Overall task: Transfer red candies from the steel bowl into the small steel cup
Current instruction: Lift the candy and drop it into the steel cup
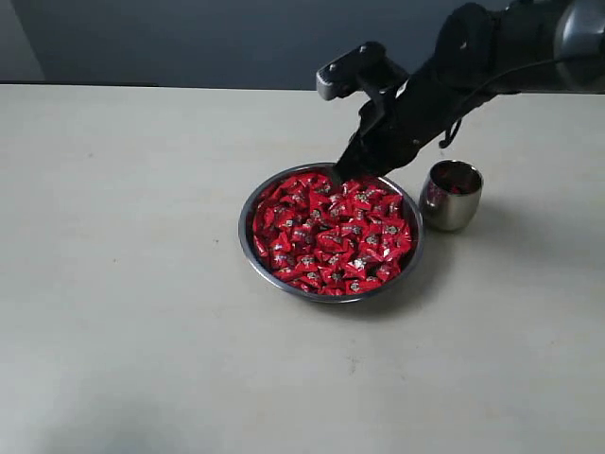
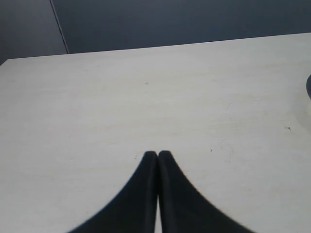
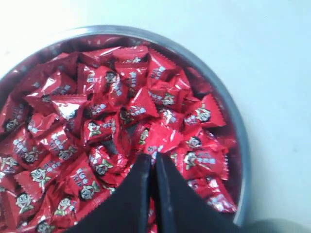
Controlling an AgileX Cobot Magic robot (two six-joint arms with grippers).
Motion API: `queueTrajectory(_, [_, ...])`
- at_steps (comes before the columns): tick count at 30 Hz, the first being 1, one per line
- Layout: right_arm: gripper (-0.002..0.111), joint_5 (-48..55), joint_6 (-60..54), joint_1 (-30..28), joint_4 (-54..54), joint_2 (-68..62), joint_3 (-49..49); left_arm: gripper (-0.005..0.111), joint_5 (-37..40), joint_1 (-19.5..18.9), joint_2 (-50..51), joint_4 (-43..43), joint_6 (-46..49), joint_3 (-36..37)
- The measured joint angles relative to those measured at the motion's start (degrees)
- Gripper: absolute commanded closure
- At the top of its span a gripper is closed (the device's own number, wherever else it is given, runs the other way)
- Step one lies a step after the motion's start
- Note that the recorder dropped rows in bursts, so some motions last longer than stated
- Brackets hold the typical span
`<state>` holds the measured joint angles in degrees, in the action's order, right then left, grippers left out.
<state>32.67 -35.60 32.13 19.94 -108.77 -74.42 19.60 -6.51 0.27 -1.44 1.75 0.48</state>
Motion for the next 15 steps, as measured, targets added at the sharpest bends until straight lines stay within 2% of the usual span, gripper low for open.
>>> queueTrajectory(7, [0.105,1.65,2.24,-7.99,-0.89,5.45,0.93,0.106,0.0,0.0,0.0,0.0,0.0,0.0])
queueTrajectory(15, [0.105,-0.28,2.45,-16.09,-0.4,6.1,5.77,0.106,0.0,0.0,0.0,0.0,0.0,0.0])
